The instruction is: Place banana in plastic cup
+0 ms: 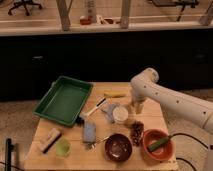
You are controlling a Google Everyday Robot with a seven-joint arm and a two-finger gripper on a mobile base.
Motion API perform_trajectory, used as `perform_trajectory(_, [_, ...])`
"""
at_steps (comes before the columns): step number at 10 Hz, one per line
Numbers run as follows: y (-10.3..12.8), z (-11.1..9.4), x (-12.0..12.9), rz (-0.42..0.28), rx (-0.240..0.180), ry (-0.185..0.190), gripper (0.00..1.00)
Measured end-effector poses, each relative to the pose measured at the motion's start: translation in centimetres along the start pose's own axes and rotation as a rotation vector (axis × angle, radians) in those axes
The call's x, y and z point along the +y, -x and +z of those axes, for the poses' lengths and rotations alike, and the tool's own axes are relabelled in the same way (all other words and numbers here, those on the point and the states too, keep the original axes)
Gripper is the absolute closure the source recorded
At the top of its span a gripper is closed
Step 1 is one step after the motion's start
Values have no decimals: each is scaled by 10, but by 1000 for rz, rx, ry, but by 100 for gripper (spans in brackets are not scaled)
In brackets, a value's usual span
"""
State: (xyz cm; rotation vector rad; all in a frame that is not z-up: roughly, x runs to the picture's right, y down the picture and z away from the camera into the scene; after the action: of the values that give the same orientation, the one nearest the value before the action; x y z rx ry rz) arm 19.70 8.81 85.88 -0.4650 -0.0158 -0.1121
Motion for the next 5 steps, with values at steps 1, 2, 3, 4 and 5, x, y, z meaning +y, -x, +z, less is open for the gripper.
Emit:
perform_trajectory(1, [1,5,-3,5,-5,-1,20])
perform_trajectory(2, [5,8,-5,4,-9,-4,20])
perform_trajectory(3, [9,9,-3,-20,-9,-5,20])
perform_trajectory(4, [16,2,-5,-52,-14,-17,20])
perform_trajectory(5, [30,-8,-10,-88,-27,-28,20])
